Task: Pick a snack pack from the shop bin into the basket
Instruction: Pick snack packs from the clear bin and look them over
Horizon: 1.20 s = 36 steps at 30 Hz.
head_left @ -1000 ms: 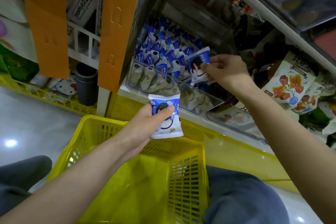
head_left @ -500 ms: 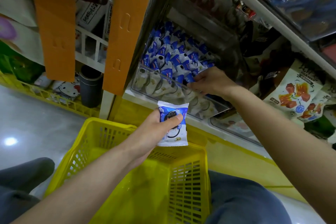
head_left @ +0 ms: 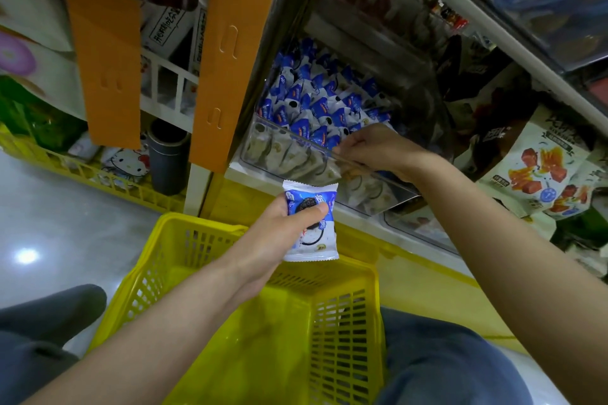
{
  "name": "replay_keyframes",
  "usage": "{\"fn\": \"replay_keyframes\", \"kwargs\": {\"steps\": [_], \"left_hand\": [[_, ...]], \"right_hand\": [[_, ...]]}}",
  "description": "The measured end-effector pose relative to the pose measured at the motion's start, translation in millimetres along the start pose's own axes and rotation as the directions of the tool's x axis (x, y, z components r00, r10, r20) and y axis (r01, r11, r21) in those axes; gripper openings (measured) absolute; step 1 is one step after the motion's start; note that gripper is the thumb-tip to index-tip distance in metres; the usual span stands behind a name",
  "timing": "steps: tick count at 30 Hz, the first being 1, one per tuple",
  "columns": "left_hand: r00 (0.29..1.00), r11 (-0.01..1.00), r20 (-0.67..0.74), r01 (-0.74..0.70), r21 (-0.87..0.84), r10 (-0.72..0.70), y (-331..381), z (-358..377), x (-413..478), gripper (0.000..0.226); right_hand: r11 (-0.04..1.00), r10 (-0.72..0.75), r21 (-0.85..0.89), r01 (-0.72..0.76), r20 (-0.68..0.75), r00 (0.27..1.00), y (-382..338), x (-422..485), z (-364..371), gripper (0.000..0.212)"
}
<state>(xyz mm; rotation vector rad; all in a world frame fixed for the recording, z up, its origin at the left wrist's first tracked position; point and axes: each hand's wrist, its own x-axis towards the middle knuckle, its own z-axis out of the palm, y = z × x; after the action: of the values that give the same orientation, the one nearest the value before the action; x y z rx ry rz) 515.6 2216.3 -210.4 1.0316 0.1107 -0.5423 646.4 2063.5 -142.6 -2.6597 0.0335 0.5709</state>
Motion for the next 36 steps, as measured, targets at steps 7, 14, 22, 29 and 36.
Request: {"fn": "replay_keyframes", "kwargs": {"steps": [7, 14, 22, 29, 36], "left_hand": [[0.995, 1.0, -0.098, 0.012, -0.013, -0.013, -4, 1, 3, 0.022], [0.997, 0.994, -0.053, -0.055, 0.099, 0.061, -12, 3, -1, 0.023], [0.988, 0.978, -0.098, -0.1, 0.185, 0.12, -21, 5, 1, 0.013], [0.968, 0.971, -0.194, -0.115, 0.21, 0.157, -21, 2, 5, 0.016], [0.987, 0.977, -0.146, -0.03, 0.213, 0.062, -19, 1, 6, 0.024]], "right_hand": [[0.888, -0.425, -0.161, 0.431, -0.648, 0.632, 2, -58, 34, 0.025], [0.882, -0.196, 0.301, 0.364, -0.468, 0.862, 22, -107, 96, 0.022], [0.71, 0.021, 0.688, 0.152, -0.236, 0.972, 24, -109, 98, 0.005], [0.916, -0.236, 0.197, 0.349, -0.438, 0.867, 31, -112, 103, 0.009], [0.906, -0.16, 0.272, 0.325, -0.49, 0.857, 34, -110, 100, 0.009]]}}
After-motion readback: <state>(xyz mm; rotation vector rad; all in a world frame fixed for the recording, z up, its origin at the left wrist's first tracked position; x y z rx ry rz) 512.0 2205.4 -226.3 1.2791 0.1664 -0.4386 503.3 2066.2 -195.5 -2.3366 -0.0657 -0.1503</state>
